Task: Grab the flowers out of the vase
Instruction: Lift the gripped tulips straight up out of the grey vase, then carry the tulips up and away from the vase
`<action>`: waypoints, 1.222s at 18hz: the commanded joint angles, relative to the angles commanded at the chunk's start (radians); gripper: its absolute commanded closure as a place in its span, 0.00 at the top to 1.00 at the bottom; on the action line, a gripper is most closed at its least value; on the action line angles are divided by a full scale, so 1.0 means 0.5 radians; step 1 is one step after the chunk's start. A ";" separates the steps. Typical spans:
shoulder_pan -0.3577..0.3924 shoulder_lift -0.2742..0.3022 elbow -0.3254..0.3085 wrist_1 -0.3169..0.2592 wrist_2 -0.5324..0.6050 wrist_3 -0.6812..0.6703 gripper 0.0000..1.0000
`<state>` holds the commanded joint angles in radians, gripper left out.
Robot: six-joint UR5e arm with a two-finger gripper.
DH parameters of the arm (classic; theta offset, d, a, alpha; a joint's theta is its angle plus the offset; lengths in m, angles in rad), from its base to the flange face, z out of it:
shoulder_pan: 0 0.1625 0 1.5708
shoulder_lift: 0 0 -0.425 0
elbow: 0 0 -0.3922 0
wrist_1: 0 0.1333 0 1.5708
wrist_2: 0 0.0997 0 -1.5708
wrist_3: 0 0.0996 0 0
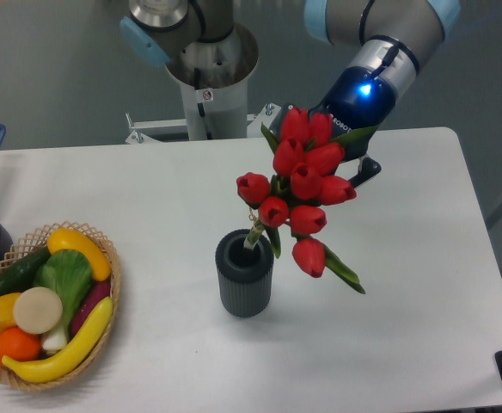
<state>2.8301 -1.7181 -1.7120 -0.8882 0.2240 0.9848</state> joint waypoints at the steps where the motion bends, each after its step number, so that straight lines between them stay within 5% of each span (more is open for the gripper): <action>1: 0.012 0.000 0.009 0.000 -0.018 -0.003 0.46; 10: 0.120 -0.018 0.080 0.000 -0.052 0.006 0.46; 16: 0.313 -0.177 0.248 0.003 -0.043 0.049 0.46; 22: 0.408 -0.252 0.270 0.006 -0.046 0.163 0.46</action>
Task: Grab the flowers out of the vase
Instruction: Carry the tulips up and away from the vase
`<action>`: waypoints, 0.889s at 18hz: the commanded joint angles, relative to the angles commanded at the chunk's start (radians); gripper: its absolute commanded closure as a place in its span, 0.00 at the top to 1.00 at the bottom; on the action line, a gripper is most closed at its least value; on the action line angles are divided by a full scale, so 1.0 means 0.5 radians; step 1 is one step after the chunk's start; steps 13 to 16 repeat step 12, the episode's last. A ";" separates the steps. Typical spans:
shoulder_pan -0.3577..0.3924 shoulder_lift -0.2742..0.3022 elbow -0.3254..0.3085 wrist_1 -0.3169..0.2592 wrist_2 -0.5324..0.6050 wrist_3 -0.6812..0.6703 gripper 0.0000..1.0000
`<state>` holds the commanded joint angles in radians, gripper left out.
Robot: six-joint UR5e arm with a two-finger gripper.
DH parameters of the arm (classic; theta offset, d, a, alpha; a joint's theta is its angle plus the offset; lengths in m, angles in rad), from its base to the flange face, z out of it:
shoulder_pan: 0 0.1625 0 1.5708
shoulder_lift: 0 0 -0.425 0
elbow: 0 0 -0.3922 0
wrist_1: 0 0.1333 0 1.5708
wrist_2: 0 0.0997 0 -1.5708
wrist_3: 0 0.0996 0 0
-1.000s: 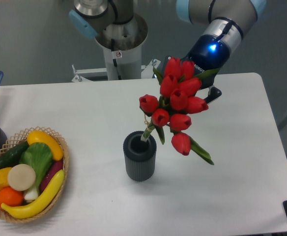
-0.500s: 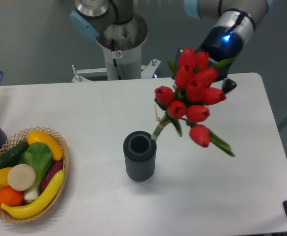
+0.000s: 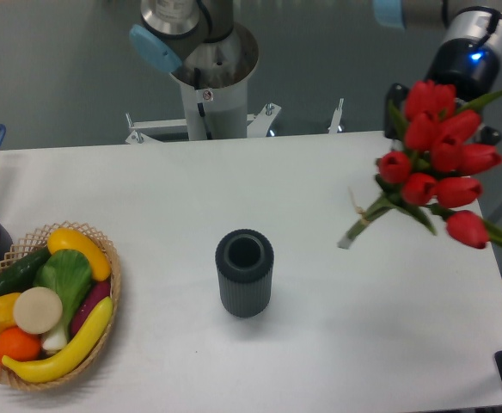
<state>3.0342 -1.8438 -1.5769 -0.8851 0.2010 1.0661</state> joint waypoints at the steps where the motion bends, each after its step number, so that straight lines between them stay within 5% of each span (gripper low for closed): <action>1: 0.003 -0.015 0.000 0.012 0.003 0.006 0.46; 16: 0.000 -0.025 -0.006 0.025 0.000 0.058 0.46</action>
